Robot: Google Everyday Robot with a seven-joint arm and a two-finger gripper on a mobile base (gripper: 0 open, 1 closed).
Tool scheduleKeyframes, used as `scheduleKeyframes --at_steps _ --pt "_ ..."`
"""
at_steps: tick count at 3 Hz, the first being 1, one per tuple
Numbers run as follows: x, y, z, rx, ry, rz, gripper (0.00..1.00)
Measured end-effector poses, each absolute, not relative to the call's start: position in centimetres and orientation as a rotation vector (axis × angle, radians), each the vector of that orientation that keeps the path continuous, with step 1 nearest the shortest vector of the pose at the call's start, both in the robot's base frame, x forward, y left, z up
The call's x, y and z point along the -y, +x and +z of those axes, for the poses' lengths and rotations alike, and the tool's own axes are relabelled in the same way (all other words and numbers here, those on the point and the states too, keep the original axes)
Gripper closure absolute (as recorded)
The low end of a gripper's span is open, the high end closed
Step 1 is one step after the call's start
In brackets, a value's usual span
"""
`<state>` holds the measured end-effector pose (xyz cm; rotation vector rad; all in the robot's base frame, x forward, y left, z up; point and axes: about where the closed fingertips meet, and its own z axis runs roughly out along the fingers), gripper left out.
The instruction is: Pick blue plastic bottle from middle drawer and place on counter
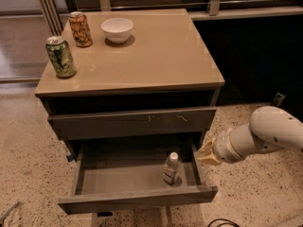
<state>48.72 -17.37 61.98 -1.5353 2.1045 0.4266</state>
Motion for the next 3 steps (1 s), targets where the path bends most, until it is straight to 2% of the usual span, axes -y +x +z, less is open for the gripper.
scheduleKeyframes --at_steps 1,3 --pt "18.3 48.9 59.7 -2.098 -1.575 0.378 0.81" --pt "19.0 50.1 55.5 -2.039 -1.577 0.345 0.34"
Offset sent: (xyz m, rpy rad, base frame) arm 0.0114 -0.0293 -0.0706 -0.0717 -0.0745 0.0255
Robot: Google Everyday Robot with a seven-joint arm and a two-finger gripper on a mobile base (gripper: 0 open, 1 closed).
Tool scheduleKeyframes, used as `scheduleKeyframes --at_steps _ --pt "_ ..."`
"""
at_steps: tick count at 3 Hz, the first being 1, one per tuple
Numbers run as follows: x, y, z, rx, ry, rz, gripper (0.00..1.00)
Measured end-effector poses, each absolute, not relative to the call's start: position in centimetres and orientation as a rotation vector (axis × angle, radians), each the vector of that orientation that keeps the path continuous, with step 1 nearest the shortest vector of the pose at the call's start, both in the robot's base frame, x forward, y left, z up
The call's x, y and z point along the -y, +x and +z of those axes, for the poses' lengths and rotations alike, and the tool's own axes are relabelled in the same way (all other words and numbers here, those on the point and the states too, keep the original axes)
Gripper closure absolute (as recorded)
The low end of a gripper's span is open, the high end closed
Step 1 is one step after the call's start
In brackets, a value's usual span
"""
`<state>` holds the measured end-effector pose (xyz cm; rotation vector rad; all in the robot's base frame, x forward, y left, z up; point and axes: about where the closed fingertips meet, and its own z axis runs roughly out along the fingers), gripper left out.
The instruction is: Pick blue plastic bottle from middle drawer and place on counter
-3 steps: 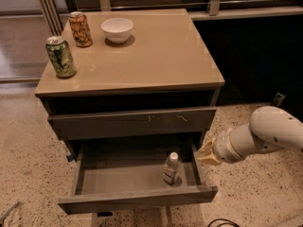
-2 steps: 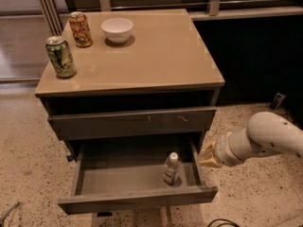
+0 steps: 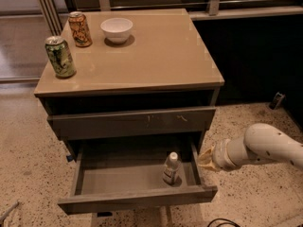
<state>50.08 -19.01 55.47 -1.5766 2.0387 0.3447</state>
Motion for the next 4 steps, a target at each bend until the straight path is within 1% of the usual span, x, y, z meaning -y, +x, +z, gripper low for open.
scheduleKeyframes --at_steps 1,2,3,4 --pt "18.6 51.1 53.5 -1.981 -1.552 0.372 0.27" --pt "18.1 51.7 52.4 -1.945 -1.535 0.400 0.27" --pt "17.2 52.5 51.0 -1.916 -1.513 0.441 0.30" --pt "15.6 53.3 49.7 -1.881 -1.486 0.509 0.30"
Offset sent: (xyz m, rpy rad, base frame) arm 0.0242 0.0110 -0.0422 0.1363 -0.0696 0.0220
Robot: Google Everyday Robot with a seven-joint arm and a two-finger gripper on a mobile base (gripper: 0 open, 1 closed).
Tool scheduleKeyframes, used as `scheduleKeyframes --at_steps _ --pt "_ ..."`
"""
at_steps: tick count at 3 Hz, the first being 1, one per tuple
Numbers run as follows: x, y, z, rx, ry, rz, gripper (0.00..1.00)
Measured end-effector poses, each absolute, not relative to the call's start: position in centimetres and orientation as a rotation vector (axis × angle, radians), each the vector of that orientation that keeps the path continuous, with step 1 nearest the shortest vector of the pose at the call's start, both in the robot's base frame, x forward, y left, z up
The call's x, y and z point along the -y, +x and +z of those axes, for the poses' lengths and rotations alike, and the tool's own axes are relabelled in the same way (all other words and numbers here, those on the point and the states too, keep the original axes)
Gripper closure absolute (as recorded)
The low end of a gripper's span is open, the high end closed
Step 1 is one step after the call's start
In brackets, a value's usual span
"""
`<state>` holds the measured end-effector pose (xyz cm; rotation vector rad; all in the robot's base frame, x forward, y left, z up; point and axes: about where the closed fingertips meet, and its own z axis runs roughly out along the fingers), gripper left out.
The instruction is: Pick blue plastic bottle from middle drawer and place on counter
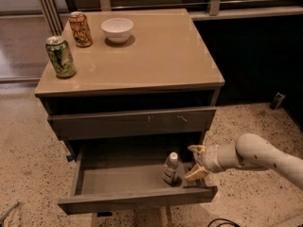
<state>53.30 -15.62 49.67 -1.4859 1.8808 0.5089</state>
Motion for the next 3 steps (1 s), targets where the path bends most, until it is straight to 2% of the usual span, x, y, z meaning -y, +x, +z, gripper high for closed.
scheduleKeyframes --at_steps 3 --pt "8.8 54.0 46.7 -1.787 -1.533 0.686 0.29"
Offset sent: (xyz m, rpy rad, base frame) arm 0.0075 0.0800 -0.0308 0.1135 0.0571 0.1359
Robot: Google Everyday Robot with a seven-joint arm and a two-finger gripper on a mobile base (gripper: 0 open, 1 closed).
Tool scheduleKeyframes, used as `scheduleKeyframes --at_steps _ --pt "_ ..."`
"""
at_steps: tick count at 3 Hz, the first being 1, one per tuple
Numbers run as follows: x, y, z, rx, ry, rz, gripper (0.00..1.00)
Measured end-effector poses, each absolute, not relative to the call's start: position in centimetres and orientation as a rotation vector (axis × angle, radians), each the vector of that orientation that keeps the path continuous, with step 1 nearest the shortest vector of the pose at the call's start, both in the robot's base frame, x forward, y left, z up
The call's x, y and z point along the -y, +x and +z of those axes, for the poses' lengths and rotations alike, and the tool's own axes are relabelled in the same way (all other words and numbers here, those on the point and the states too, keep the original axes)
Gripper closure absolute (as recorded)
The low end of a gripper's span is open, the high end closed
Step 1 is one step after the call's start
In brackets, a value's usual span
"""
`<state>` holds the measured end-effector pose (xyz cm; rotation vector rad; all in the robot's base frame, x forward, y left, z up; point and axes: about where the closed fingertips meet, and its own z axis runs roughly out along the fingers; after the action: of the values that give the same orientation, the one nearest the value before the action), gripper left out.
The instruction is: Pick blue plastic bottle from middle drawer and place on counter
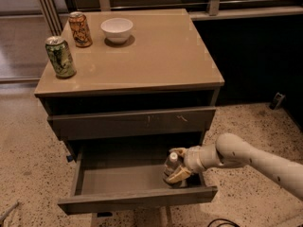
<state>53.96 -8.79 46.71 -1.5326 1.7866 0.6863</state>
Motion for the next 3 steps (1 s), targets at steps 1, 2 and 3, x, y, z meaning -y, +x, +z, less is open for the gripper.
scheduleKeyframes --at_steps 1,2,3 --pt "8.57 53.95 46.57 -1.784 -1.535 0.692 0.53" --pt "8.57 53.95 46.57 -1.784 -1.535 0.692 0.76" --pt "8.49 53.90 46.65 -1.782 -1.535 0.695 0.98"
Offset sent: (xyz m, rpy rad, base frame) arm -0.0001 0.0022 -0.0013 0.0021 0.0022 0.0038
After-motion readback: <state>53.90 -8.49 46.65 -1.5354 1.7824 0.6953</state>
